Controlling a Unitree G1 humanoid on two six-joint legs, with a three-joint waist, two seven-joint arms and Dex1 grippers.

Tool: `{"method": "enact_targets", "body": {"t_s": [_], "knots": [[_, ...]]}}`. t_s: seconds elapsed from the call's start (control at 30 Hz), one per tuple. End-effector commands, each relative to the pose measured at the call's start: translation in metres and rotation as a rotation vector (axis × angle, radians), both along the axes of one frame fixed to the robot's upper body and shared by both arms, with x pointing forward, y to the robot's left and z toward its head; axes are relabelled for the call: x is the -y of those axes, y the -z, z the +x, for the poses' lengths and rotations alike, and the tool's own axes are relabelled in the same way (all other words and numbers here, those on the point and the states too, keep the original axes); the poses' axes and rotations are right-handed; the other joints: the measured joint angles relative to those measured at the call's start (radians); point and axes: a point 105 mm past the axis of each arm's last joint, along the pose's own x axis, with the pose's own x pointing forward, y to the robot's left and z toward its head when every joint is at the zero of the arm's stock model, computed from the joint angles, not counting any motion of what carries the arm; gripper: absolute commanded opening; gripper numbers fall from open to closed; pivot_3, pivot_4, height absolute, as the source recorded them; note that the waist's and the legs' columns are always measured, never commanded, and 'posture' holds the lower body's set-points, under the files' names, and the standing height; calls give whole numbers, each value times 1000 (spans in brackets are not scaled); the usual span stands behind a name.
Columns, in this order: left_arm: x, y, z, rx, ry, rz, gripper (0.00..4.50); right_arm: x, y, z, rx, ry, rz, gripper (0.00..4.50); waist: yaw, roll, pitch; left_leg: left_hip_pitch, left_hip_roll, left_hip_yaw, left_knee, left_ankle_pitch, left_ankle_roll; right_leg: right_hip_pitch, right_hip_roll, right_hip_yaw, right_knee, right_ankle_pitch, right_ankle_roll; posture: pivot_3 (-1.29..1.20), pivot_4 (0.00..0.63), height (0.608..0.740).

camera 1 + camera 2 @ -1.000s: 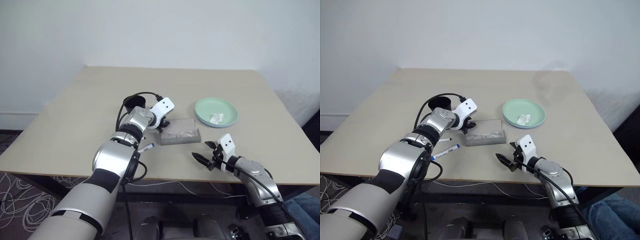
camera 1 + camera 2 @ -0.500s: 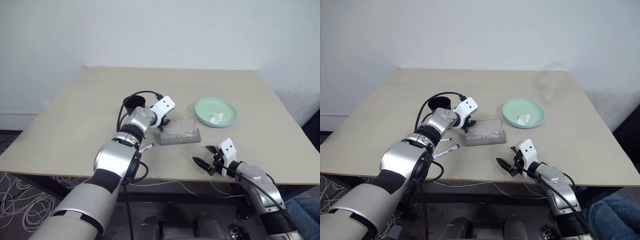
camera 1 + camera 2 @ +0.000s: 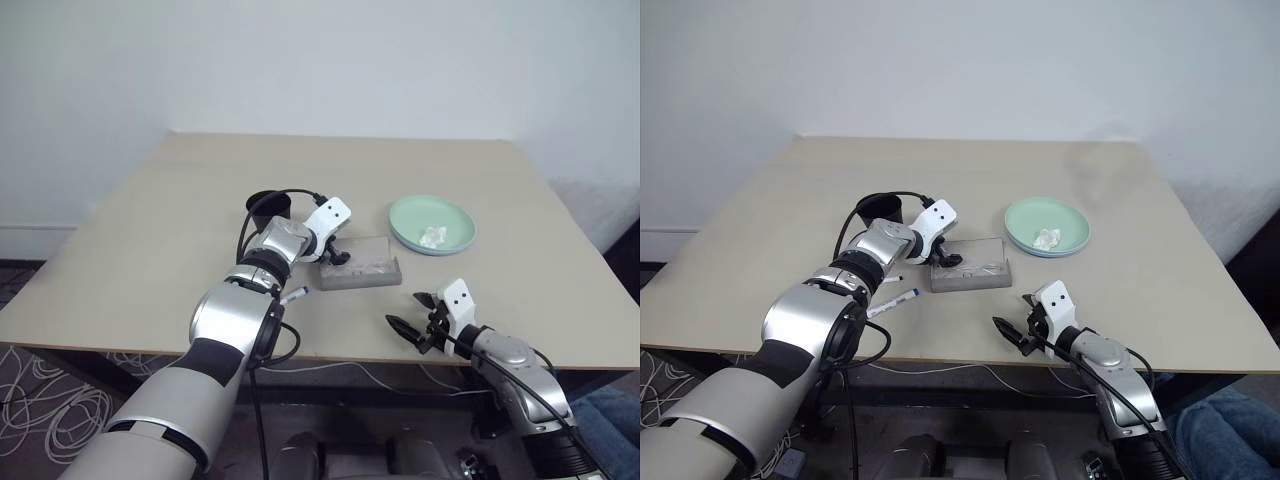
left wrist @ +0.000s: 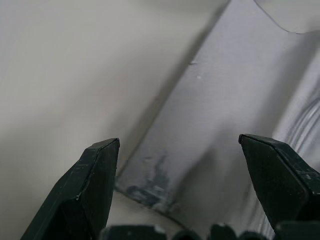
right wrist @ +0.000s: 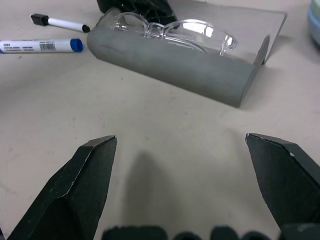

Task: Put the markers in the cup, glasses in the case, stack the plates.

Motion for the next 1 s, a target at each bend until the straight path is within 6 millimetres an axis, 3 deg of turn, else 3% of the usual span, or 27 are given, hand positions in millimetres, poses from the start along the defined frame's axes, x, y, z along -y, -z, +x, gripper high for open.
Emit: {"method": "enact_targets", "body": {"t_s": [0.03, 0.57, 1.0], "knots": [[5, -11, 2, 12, 17, -30, 4048, 4, -14, 1, 50, 21, 8, 4500, 0, 0, 0, 0, 0, 0, 0, 0, 0, 0, 0, 0, 0, 0, 0, 0, 0, 740], [-3, -21, 8, 50, 10, -15, 4048, -1, -13, 5, 46, 14, 15, 4500, 0, 0, 0, 0, 0, 0, 0, 0, 0, 0, 0, 0, 0, 0, 0, 0, 0, 740], [1, -24, -1, -2, 142, 25, 4048, -3, -15, 7, 50, 1, 21, 4500, 0, 0, 0, 0, 0, 0, 0, 0, 0, 0, 0, 0, 0, 0, 0, 0, 0, 740]]}}
